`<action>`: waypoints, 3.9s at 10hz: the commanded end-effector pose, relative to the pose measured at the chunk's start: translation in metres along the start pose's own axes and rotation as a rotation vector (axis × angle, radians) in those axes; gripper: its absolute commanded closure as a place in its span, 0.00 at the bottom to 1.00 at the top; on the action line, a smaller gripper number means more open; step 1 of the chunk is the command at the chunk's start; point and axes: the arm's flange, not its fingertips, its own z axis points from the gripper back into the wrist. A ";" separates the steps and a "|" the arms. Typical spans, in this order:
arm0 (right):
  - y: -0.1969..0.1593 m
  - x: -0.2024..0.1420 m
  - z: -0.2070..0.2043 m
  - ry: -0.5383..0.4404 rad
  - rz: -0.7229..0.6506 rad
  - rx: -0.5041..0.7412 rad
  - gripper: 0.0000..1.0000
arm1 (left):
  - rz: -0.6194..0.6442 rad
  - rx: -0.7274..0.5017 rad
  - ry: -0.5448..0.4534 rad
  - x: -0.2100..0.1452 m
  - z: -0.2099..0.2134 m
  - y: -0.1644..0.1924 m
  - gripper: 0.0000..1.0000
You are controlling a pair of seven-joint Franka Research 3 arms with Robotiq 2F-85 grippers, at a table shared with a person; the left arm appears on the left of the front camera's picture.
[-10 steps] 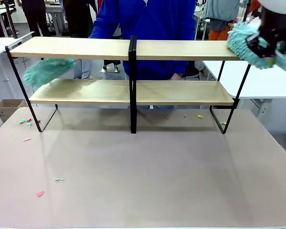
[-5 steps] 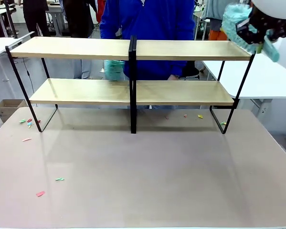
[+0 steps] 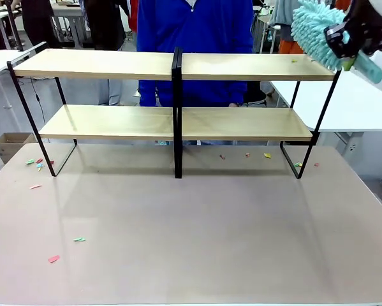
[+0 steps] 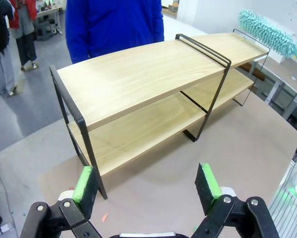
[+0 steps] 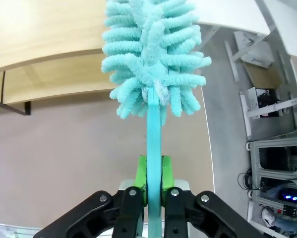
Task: Clean the shelves.
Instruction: Clean another randomly selected level of the Shelf with the Duster.
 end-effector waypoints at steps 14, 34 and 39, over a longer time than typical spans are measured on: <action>-0.250 -0.043 0.085 -0.304 0.744 0.824 0.88 | 0.009 0.010 0.012 0.001 0.001 -0.001 0.00; -0.026 0.055 0.019 0.104 0.352 0.153 0.88 | 0.009 0.010 0.012 0.001 0.001 -0.001 0.00; -0.014 0.048 0.003 0.132 0.261 0.155 0.88 | 0.009 0.010 0.012 0.001 0.001 -0.001 0.00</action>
